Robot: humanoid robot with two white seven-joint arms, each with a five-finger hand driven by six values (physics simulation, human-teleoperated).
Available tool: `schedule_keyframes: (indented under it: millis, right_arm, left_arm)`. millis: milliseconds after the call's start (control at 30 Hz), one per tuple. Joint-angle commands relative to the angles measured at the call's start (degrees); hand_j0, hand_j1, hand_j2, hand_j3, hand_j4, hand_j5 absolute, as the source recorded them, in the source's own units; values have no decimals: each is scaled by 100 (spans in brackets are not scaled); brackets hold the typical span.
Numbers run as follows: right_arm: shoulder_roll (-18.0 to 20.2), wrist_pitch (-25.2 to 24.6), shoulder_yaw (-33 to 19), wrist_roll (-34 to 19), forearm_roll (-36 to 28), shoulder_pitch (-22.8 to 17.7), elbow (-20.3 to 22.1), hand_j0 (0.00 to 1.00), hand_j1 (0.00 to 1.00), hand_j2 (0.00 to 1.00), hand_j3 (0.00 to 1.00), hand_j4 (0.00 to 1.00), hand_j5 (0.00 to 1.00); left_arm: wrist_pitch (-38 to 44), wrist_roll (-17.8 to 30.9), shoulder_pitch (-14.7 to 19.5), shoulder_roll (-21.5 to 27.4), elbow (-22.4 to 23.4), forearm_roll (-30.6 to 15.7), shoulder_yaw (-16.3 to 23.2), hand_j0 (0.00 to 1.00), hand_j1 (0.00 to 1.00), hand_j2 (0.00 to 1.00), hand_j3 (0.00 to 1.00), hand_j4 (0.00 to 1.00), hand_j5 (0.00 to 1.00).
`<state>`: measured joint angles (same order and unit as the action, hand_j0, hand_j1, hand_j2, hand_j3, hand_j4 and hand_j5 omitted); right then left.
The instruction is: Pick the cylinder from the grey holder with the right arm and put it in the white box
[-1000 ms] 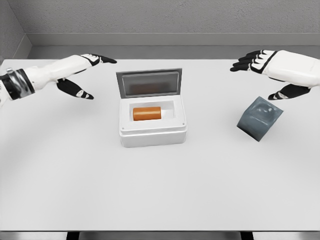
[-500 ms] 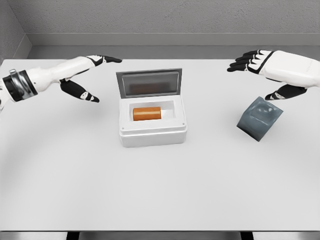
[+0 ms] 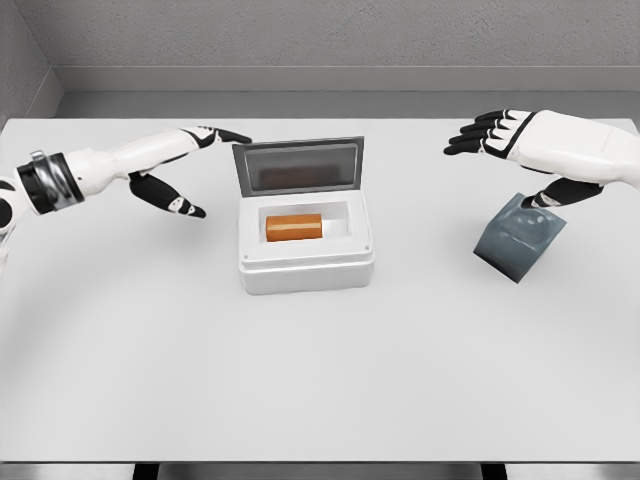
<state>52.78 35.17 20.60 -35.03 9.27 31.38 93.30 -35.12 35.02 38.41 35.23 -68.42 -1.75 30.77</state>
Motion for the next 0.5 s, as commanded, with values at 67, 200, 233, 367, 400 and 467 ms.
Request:
schedule_keyframes:
  millis: [67,200,233,367,400,467]
  right_arm:
    - [13,-17,5,3,-39,-88,-14,100,100,100,100,100,100]
    - [13,-17,-3,3,-30,-97,4,100,100,100,100,100,100]
    - [13,-17,-3,3,-30,-97,13,100,100,100,100,100,100]
    - [22,-17,-3,3,-39,-97,13,100,100,100,100,100,100]
    - [13,-17,-3,3,-39,-97,21,100,100,100,100,100,100]
    - [13,-17,-3,3,-30,-97,21,100,100,100,100,100,100]
  left_arm:
    - [12,-2,0,10,-14,-36,26,84,84,84,84,84,84]
    - [12,-2,0,19,-14,-36,34,74,74,74,74,74,74]
    - [12,-2,0,27,-14,-36,34,73,73,73,73,73,73]
    - [12,-2,9,27,-14,-36,34,68,68,68,68,68,68]
    - [12,-2,9,27,-14,-36,34,66,66,66,66,66,66]
    - [12,-2,9,27,-14,-36,34,62,62,62,62,62,62]
